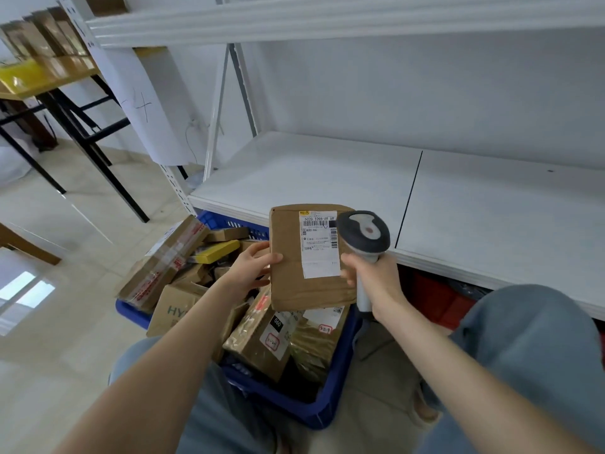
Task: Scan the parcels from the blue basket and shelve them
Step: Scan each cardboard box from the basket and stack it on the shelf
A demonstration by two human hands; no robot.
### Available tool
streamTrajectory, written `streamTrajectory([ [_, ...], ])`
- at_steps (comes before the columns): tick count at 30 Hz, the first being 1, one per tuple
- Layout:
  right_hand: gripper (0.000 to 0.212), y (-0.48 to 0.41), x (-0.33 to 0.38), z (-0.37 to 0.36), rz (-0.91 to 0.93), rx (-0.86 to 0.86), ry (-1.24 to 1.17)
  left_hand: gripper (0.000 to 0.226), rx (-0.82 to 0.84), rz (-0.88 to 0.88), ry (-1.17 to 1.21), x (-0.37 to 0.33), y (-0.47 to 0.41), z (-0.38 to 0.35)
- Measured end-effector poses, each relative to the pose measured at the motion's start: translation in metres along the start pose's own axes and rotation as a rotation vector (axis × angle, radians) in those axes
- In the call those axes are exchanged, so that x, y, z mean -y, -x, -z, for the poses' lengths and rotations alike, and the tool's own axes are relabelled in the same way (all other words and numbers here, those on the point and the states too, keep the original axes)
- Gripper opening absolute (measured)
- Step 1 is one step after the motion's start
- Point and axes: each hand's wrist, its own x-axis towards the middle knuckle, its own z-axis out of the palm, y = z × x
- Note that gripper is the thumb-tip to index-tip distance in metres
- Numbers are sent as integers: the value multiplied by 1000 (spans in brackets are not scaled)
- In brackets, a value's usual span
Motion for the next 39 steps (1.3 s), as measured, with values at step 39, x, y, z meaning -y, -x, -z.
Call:
streamTrajectory([
  [39, 17, 54, -17, -9, 1, 33, 53, 54, -28, -33, 23, 0, 3, -11],
])
